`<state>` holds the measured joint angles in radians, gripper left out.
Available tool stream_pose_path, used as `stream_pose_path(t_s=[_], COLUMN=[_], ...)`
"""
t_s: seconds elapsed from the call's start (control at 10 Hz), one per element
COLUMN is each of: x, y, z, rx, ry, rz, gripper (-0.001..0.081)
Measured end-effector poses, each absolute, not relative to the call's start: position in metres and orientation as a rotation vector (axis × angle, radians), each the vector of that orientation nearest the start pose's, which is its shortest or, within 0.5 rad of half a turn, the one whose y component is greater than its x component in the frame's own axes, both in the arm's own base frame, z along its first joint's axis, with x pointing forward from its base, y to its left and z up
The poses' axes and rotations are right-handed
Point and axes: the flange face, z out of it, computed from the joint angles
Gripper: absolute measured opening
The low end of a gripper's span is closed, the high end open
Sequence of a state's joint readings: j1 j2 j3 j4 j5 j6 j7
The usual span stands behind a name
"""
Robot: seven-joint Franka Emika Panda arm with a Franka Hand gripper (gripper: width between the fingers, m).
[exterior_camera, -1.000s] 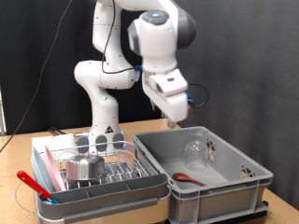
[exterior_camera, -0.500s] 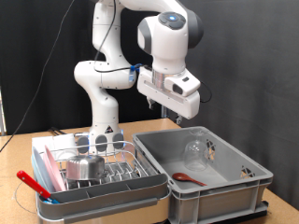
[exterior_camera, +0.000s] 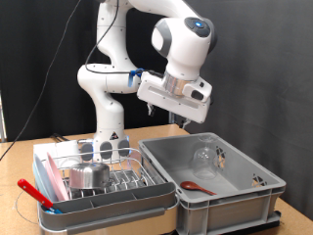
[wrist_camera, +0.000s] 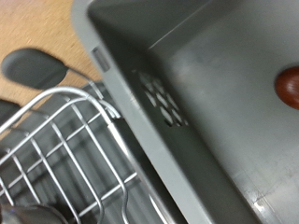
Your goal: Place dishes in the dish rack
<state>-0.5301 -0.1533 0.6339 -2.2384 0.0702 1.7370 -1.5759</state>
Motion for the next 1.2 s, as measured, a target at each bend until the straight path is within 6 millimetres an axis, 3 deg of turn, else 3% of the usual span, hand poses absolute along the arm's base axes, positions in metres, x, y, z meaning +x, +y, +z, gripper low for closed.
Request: stream_pose_path(t_s=[0.3, 0.7, 0.8, 0.9, 1.1, 1.2], x=[0.454, 0.462, 0.462, 0.464, 0.474, 0.477], y=[0.072, 0.122, 0.121, 0.122, 0.121, 0.124], z=[0.401, 0.403, 0.403, 0.402, 0.401, 0.400], rx=[1.898, 1.190, 1.264, 1.210, 0.928, 0.784], ry=[2.819, 3.093, 3.070, 3.124, 3.204, 3.209], rz=[-0.427, -0.510, -0.499, -0.396, -0.107, -0.044], gripper=[0.0809, 0.0809, 0.0809, 0.0809, 0.0809, 0.0809])
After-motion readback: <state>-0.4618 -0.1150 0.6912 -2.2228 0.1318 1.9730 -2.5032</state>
